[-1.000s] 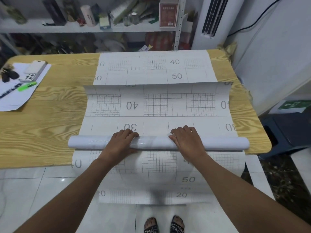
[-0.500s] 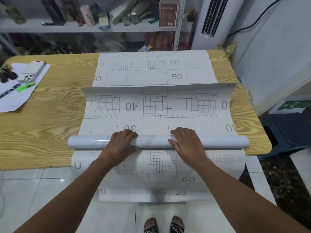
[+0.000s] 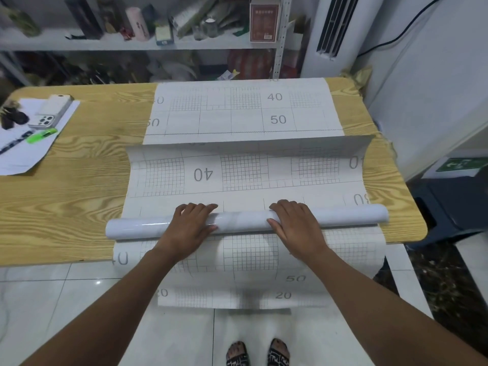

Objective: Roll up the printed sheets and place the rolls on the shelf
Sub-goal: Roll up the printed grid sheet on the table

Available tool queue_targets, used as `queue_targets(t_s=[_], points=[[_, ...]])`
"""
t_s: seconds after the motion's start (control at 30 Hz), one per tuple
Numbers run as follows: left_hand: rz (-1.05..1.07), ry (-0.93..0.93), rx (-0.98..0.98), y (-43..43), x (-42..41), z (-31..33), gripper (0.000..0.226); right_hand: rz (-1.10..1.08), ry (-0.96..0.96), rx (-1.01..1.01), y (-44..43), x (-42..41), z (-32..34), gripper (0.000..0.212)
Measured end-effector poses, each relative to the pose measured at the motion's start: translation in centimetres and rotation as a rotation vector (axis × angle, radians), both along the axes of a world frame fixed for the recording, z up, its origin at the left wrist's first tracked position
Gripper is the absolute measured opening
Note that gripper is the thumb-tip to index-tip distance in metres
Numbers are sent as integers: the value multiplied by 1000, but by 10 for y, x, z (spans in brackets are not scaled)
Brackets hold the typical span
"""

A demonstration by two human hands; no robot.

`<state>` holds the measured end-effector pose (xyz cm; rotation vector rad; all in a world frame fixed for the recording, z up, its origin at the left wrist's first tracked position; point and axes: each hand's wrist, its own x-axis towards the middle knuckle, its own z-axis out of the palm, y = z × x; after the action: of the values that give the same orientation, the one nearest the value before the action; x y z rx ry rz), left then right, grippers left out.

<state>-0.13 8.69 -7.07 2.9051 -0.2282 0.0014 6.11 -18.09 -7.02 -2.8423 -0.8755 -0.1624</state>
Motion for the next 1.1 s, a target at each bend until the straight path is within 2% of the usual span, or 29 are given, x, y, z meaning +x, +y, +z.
queue_targets(t_s=[0.27,0.57,0.7,0.83,0.97,1.1], points=[[-11,-17,-7,2,0,2,39,6,3,-26,-1,1,1,43],[3,11,-4,1,5,7,49,4,47,-43,-1,4,-1,52],[52,65,-31,-1,9,8,43,5,54,-48,1,6,-1,54],[49,59,2,-1,11,10,59,13,39,-58,2,8,0,54],[64,40,7,-1,13,6,42,32,51,-66,2,10,0,57],[64,33,-35,-1,13,6,52,27,58,-87,3,13,2,60]])
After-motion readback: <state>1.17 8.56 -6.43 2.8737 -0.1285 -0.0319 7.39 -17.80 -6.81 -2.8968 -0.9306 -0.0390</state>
